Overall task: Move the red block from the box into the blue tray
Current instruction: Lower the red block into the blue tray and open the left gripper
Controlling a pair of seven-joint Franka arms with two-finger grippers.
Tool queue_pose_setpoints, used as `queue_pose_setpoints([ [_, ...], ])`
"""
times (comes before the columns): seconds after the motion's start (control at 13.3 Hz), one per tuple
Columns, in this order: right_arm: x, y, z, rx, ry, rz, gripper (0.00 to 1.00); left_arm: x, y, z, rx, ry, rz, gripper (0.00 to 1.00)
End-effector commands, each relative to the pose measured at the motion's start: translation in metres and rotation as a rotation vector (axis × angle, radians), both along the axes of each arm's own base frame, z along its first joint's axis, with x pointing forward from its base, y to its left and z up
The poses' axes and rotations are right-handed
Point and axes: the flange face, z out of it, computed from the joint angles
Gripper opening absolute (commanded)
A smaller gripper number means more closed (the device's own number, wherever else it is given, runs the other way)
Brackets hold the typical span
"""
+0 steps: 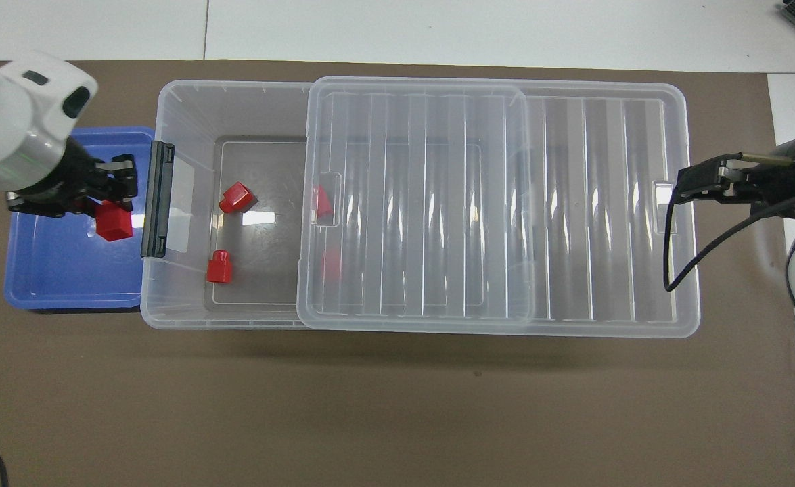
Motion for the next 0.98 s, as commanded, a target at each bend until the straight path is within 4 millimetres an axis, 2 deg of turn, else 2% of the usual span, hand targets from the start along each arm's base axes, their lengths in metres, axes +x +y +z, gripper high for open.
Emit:
queue_pose_setpoints([
  [0.0,0.004,-0.003,0.001,0.005,-0.017,-0.019,0.99,-0.001,0.074,0.006,-0.047,0.028,-0.116,0.00],
  [0.23,0.003,-0.017,-0.008,0.004,-0.023,-0.041,0.95,-0.006,0.141,-0.002,-0.058,-0.001,-0.206,0.00],
  [0.3,0.003,-0.021,-0.011,0.002,-0.031,-0.048,0.95,-0.008,0.150,-0.017,-0.049,-0.045,-0.221,0.00],
  [0.38,0.003,-0.022,-0.013,0.002,-0.037,-0.049,0.95,-0.010,0.155,-0.044,-0.035,-0.081,-0.228,0.00],
  [0.45,0.002,-0.022,-0.013,0.002,-0.039,-0.049,0.95,-0.013,0.175,-0.072,-0.022,-0.120,-0.258,0.00],
  [0.53,0.001,-0.023,-0.016,0.003,-0.040,-0.051,0.95,-0.013,0.193,-0.092,-0.013,-0.142,-0.309,0.00],
  [0.6,0.001,-0.023,-0.018,0.003,-0.053,-0.050,0.95,-0.009,0.199,-0.101,-0.007,-0.158,-0.340,0.00],
  [0.68,0.001,-0.027,-0.022,0.002,-0.063,-0.056,0.84,-0.003,0.200,-0.114,-0.006,-0.160,-0.343,0.00],
  [0.75,0.001,-0.035,-0.028,0.002,-0.059,-0.066,0.60,0.002,0.194,-0.119,-0.005,-0.172,-0.352,0.00],
  [0.83,0.000,-0.040,-0.032,-0.001,-0.054,-0.062,0.15,0.005,0.192,-0.131,-0.010,-0.181,-0.341,0.00],
  [0.9,0.001,-0.048,-0.036,-0.002,-0.059,-0.055,0.00,0.006,0.189,-0.148,-0.010,-0.195,-0.313,0.00],
])
